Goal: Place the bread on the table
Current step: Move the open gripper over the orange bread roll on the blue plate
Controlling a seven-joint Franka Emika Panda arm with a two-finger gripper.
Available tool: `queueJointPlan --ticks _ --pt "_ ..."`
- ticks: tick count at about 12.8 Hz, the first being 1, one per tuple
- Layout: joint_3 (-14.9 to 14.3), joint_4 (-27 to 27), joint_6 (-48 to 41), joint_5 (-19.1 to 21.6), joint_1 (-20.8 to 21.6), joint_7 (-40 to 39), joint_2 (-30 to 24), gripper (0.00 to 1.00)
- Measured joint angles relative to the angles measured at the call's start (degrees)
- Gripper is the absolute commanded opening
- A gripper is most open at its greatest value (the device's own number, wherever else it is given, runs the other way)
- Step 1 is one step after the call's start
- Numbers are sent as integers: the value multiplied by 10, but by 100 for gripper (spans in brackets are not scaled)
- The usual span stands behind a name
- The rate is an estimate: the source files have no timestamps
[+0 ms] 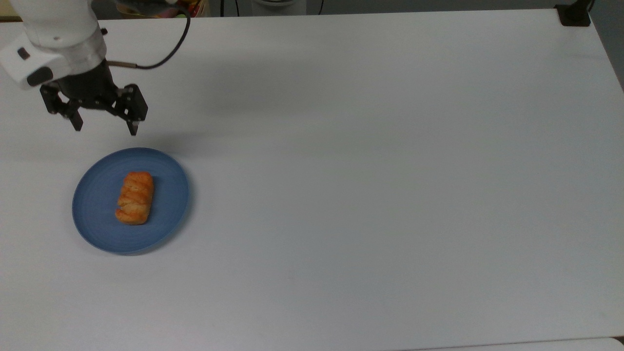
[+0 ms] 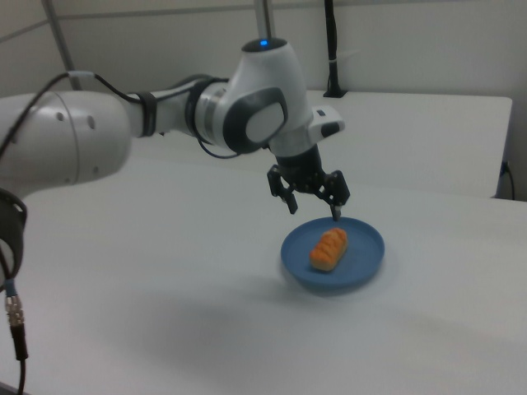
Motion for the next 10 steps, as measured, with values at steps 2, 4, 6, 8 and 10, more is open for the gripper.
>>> queueJointPlan --ticks 2,4,6,8,10 --pt "0 1 44 1 0 11 28 100" --pt "1 2 98 1 0 52 58 100" --pt "4 2 124 1 0 87 78 100" --pt "9 2 156 1 1 119 98 100" --pt "16 2 176 1 4 130 114 100"
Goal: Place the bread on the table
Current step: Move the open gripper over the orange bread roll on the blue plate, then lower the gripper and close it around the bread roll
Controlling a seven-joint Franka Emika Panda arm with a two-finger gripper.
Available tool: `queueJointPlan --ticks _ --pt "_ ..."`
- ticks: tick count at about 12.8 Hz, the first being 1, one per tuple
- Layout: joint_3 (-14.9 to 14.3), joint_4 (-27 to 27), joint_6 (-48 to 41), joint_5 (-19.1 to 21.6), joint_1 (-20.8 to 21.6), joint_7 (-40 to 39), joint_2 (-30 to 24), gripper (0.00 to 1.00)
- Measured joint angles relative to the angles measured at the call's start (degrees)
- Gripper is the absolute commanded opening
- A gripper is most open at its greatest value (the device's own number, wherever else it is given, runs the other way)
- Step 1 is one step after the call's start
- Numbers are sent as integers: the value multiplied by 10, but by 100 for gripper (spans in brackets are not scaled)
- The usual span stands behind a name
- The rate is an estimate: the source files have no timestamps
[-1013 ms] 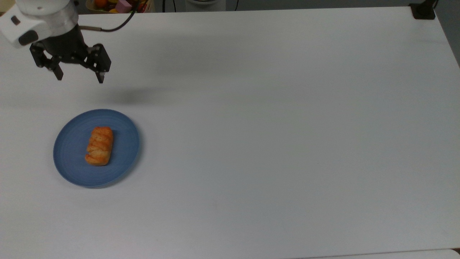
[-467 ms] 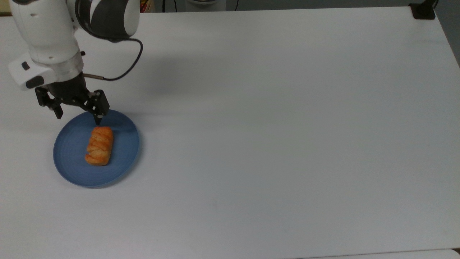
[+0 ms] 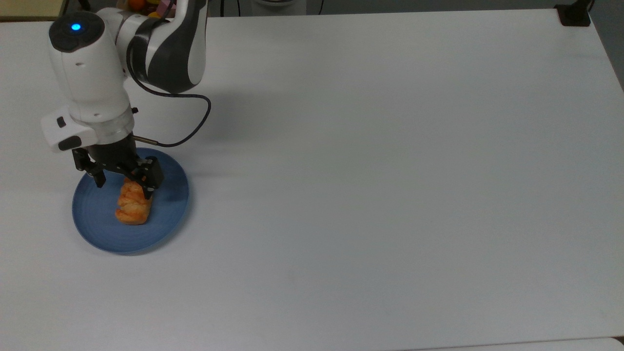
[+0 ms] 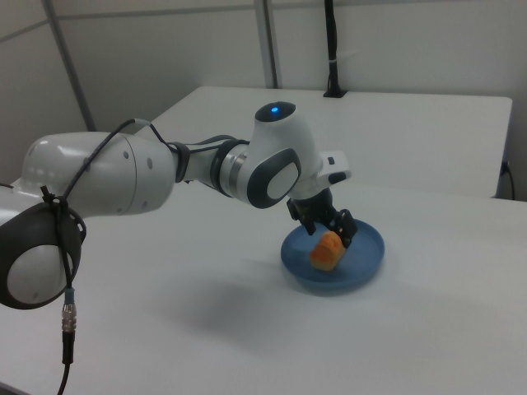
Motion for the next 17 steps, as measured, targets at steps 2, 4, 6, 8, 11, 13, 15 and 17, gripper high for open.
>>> queueJointPlan --ticks 2,4,6,8,11,13,15,17 --pt "0 0 0 0 5 1 10 99" --pt "0 0 8 0 5 1 17 92" --pt "0 0 31 0 5 1 22 83" --pt "0 0 44 0 4 1 26 82" --pt "0 0 44 0 4 1 27 78" --pt "0 -1 44 0 4 1 29 62" --pt "0 -1 44 -1 4 1 31 50" --pt "0 -1 44 -1 4 1 31 43"
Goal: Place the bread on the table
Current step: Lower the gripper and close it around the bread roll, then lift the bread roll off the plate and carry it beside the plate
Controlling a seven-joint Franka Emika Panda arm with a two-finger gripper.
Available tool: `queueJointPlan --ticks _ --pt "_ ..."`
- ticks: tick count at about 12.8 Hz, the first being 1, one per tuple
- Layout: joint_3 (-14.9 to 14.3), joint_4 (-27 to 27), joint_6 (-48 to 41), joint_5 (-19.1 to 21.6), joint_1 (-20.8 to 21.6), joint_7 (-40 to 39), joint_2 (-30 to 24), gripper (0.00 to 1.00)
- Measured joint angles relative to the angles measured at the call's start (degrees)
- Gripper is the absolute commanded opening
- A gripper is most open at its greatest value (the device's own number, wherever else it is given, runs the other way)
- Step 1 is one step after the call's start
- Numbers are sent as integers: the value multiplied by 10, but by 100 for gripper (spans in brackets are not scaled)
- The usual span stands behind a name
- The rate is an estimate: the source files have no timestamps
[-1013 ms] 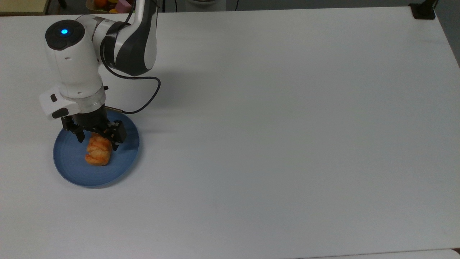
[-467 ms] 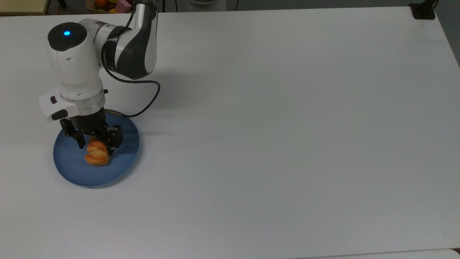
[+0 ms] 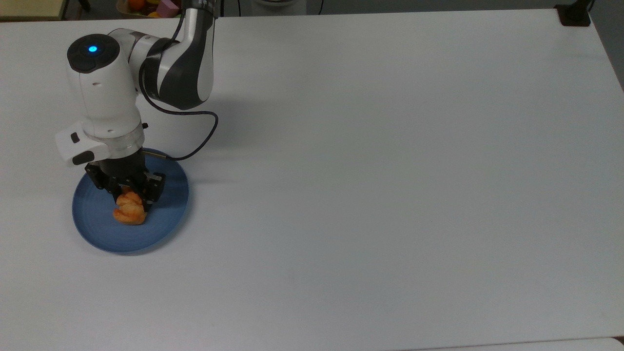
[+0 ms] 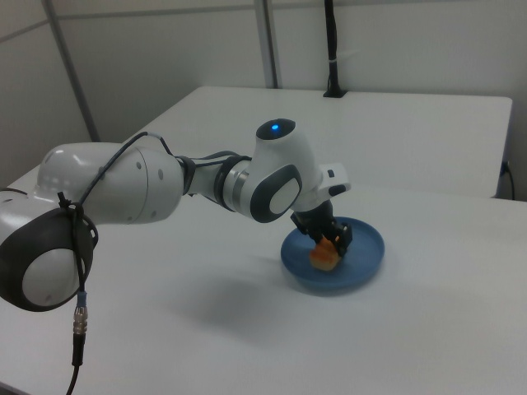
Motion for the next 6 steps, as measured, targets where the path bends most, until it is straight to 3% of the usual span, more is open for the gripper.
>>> queueJointPlan --ticks 6 --pt "0 2 0 0 0 0 -10 40"
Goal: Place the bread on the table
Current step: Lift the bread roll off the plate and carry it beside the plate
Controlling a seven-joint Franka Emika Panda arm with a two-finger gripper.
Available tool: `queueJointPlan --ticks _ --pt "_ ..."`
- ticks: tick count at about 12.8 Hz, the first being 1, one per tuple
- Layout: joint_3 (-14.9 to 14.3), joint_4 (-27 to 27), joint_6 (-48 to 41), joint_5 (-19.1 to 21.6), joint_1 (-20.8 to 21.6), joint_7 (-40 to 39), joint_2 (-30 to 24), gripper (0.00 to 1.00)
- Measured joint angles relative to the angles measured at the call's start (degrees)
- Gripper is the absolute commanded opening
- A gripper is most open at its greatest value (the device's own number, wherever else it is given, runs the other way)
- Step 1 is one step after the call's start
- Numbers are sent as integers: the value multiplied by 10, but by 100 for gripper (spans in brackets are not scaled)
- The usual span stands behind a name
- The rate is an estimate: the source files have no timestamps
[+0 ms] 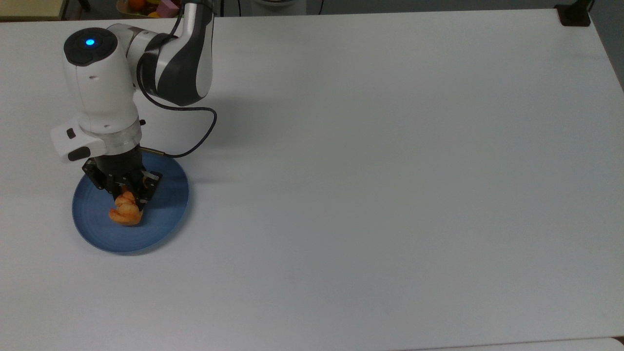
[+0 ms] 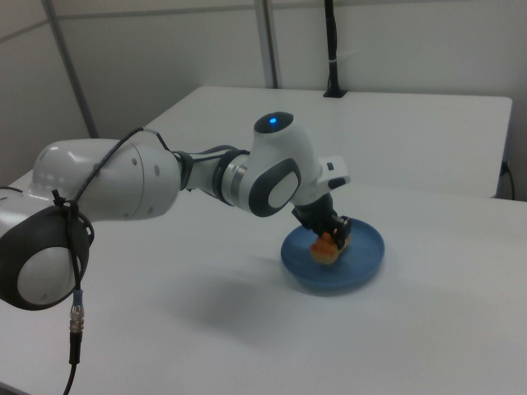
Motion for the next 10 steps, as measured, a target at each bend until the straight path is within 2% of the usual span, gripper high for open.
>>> queueJointPlan --ticks 5,10 --pt "5 -1 -62 0 3 0 -61 41" --pt "57 -53 -71 -73 26 32 -98 41"
